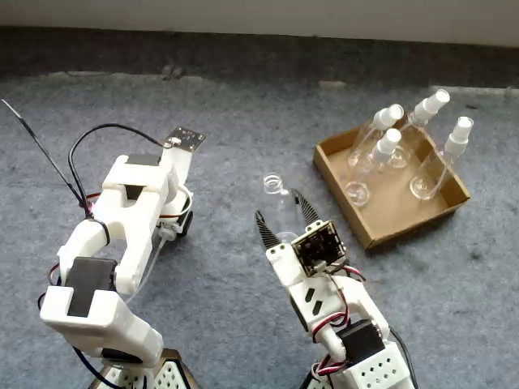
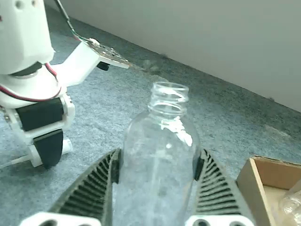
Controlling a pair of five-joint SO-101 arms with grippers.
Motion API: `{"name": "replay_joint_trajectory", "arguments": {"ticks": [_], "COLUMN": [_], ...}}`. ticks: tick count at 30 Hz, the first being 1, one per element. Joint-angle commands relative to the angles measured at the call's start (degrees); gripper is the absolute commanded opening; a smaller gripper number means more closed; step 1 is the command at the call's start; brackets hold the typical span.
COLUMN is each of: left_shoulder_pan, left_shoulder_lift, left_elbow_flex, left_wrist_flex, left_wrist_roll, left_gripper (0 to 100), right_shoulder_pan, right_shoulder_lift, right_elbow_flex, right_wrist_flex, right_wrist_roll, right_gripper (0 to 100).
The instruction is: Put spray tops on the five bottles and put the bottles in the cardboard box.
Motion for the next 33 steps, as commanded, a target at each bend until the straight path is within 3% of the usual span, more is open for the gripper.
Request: {"name": "replay_joint_trajectory", "arguments": {"ticks": [1,7,12,18,26,30,33], "left_shoulder_pan": [1.4,1.4,1.4,1.4,1.5,1.5,1.5], "left_shoulder_lift": [-0.3,-0.3,-0.3,-0.3,-0.3,-0.6,-4.0], "left_elbow_flex": [-1.8,-1.8,-1.8,-1.8,-1.8,-2.3,-3.3], "left_wrist_flex": [0.7,0.7,0.8,0.9,0.8,1.1,1.1], "left_wrist_roll": [-0.2,-0.2,-0.2,-0.2,-0.2,0.2,5.2], "left_gripper": [0,0,0,0,0,0,0], "right_shoulder_pan": [-2.7,-8.5,-11.2,-6.3,6.6,5.8,5.7], "right_shoulder_lift": [-1.0,-1.2,-1.2,-1.2,-1.2,-1.0,-0.7], "right_elbow_flex": [6.8,6.8,6.8,6.8,6.8,6.8,6.8], "right_wrist_flex": [2.9,1.8,-9.8,-12.4,-19.5,-19.4,-19.4], "right_wrist_roll": [-0.4,-0.4,-0.3,0.0,-0.4,-0.4,-0.1], "right_gripper": [8.1,8.1,8.1,8.1,8.1,8.1,8.1]}}
